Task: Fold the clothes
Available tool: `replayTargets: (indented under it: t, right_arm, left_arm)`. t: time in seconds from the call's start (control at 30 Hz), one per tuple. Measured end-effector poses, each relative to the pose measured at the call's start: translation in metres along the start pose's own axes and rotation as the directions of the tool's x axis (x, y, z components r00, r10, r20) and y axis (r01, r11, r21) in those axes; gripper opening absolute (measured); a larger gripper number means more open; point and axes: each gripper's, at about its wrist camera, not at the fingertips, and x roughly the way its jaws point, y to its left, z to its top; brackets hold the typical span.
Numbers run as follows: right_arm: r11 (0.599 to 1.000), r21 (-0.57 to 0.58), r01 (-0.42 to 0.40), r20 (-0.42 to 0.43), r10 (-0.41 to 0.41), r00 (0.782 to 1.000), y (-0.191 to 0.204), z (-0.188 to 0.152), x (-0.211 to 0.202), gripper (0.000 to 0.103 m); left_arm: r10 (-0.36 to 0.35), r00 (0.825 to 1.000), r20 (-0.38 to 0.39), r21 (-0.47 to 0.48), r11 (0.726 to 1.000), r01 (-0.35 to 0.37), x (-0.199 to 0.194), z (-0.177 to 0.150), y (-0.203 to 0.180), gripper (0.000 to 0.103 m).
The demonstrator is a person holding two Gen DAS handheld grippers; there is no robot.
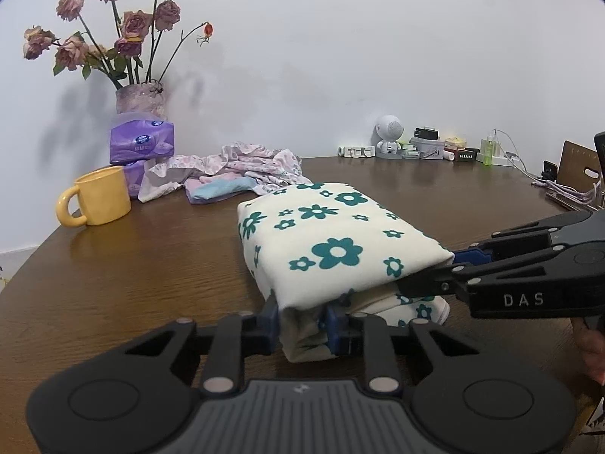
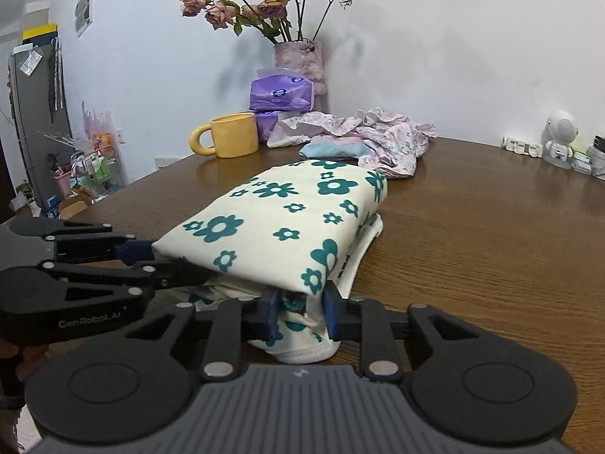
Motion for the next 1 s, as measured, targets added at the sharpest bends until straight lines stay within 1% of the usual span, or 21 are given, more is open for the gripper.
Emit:
replayTargets:
  t: [0.1, 0.13, 0.2, 0.23, 0.27, 0.33, 0.4, 0.43, 0.47, 0.5, 0.6, 0.63, 0.67, 0.7, 0.73, 0.8, 1.0]
  right_arm:
    - [1.0, -0.004, 0.002, -0.001, -0.002, 1.0, 0.002, 0.0, -0.002, 0.025]
    - [1.0, -0.006, 0.004, 0.002, -0.004, 1.0, 0.003, -0.001, -0.002, 0.025]
    - [1.0, -0.005, 0.012, 0.005, -0.012, 1.0, 0.004, -0.001, -0.001, 0.018]
    - [1.0, -0.001, 0.016, 0.001, -0.016, 1.0, 0.004, -0.001, -0.001, 0.018]
    - [1.0, 0.003, 0.019, -0.002, -0.019, 1.0, 0.003, -0.001, 0.0, 0.016]
    - [1.0, 0.004, 0.019, -0.004, -0.019, 1.0, 0.003, -0.001, -0.002, 0.015]
    - [1.0, 0.006, 0.02, -0.006, -0.02, 1.0, 0.003, -0.002, -0.003, 0.016]
    - [1.0, 0.007, 0.02, -0.007, -0.02, 1.0, 0.002, -0.002, -0.003, 0.019]
    - [1.0, 0.008, 0.02, -0.008, -0.02, 1.0, 0.002, -0.002, -0.004, 0.022]
    - [1.0, 0.008, 0.02, -0.009, -0.02, 1.0, 0.002, -0.002, -0.005, 0.023]
    - [1.0, 0.014, 0.027, -0.009, -0.027, 1.0, 0.001, -0.002, -0.006, 0.023]
    - [0.999, 0.016, 0.029, -0.009, -0.029, 1.0, 0.001, -0.003, -0.006, 0.023]
    - [0.999, 0.02, 0.027, -0.01, -0.027, 1.0, 0.001, -0.003, -0.005, 0.02]
    - [0.999, 0.024, 0.025, -0.011, -0.025, 1.0, 0.001, -0.003, -0.004, 0.013]
    - [0.999, 0.027, 0.023, -0.013, -0.022, 1.0, 0.001, -0.003, -0.004, 0.012]
    - [0.999, 0.032, 0.021, -0.018, -0.02, 1.0, 0.001, -0.003, -0.003, 0.009]
    - [0.999, 0.04, 0.037, -0.019, -0.037, 0.999, -0.003, -0.002, -0.007, 0.009]
  left_arm:
    - [0.002, 1.0, 0.013, 0.005, 1.0, -0.002, -0.002, 0.0, 0.0, 0.032]
    - [0.007, 1.0, 0.015, 0.015, 1.0, -0.007, -0.002, 0.0, -0.001, 0.032]
    - [0.017, 1.0, 0.014, 0.026, 1.0, -0.017, 0.0, -0.001, -0.004, 0.023]
    - [0.019, 1.0, 0.013, 0.024, 1.0, -0.019, 0.0, -0.002, -0.004, 0.02]
    - [0.021, 1.0, 0.012, 0.027, 0.999, -0.021, 0.0, -0.002, -0.005, 0.018]
    - [0.025, 1.0, 0.014, 0.038, 0.999, -0.026, -0.001, -0.002, -0.006, 0.018]
    - [0.022, 1.0, 0.02, 0.04, 0.999, -0.023, -0.002, -0.003, -0.006, 0.022]
    - [0.022, 1.0, 0.021, 0.037, 0.999, -0.022, -0.004, -0.003, -0.005, 0.025]
    - [0.022, 1.0, 0.02, 0.03, 0.999, -0.023, -0.005, -0.004, -0.003, 0.031]
    - [0.022, 1.0, 0.019, 0.022, 0.999, -0.023, -0.007, -0.004, -0.002, 0.033]
    - [0.035, 0.999, 0.015, 0.014, 0.999, -0.035, -0.009, -0.007, 0.001, 0.033]
    - [0.037, 0.999, 0.015, 0.012, 0.999, -0.037, -0.009, -0.007, 0.002, 0.032]
    - [0.035, 0.999, 0.013, 0.013, 0.999, -0.035, -0.008, -0.007, 0.002, 0.029]
    - [0.032, 0.999, 0.011, 0.015, 0.999, -0.032, -0.007, -0.007, 0.002, 0.024]
    - [0.031, 0.999, 0.008, 0.022, 0.999, -0.031, -0.006, -0.008, 0.0, 0.014]
    - [0.028, 1.0, 0.004, 0.038, 0.999, -0.028, -0.003, -0.009, -0.004, 0.013]
    - [0.008, 1.0, 0.006, 0.063, 0.998, -0.009, -0.008, -0.009, -0.009, 0.013]
